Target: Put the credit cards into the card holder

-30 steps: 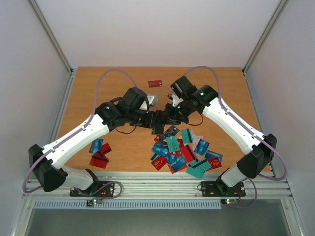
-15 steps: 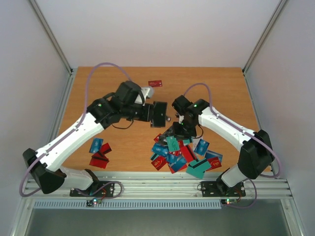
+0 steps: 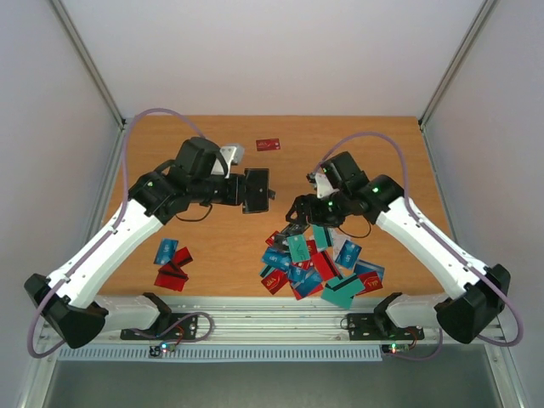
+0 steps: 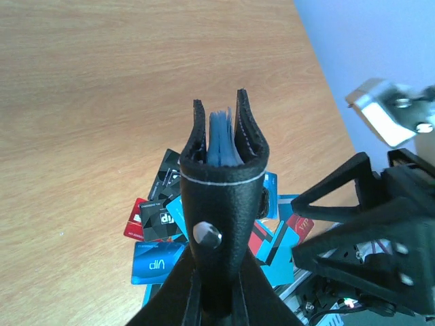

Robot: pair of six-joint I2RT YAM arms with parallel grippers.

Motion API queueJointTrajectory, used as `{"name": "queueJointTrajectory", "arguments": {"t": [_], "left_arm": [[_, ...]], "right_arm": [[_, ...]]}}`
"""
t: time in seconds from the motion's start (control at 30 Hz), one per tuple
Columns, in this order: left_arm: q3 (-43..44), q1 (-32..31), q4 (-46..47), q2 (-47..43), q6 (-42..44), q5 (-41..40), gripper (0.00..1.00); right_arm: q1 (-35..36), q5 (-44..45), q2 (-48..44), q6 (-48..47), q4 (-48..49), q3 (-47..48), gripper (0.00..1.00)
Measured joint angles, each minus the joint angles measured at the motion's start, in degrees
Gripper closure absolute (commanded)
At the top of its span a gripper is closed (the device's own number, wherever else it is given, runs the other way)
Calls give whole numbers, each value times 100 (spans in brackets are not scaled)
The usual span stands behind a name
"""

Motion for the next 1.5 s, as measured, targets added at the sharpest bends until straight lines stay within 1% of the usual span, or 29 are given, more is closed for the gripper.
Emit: {"name": "queueJointTrajectory", "arguments": {"t": [0.17,0.3,0.37,0.47,0.57,0.73,0.87,1.07,1.27,1.5], "left_arm": [[-2,42,22,0,-44,201,100],[-2,42,61,0,-146,435,100],[-2,42,68,0,-205,555,100],[0,42,74,0,-278,686,100],[0,42,92,0,-354,809,100],[0,44,111,-9,-435,964,100],[0,44,118,-50,-503,1036,100],[0,44,216,-111,-573,1163,100],[-2,44,389,-111,-695,1316,100],[-2,44,437,-111,-737,1397,100]], "right_arm": [[-2,-841,-216,-22,570,127,23],[-4,-1276,-144,-11,905,273,28],[-4,-1360,-76,-7,951,382,33],[-9,-1355,37,0,994,603,49],[-11,-1204,48,44,1012,658,59],[-13,-1058,68,208,1049,584,68],[-13,-1008,94,289,1058,503,78],[-13,-955,107,313,1060,391,79],[-13,-988,107,330,1104,240,72],[-13,-1150,48,334,1346,195,69]]}}
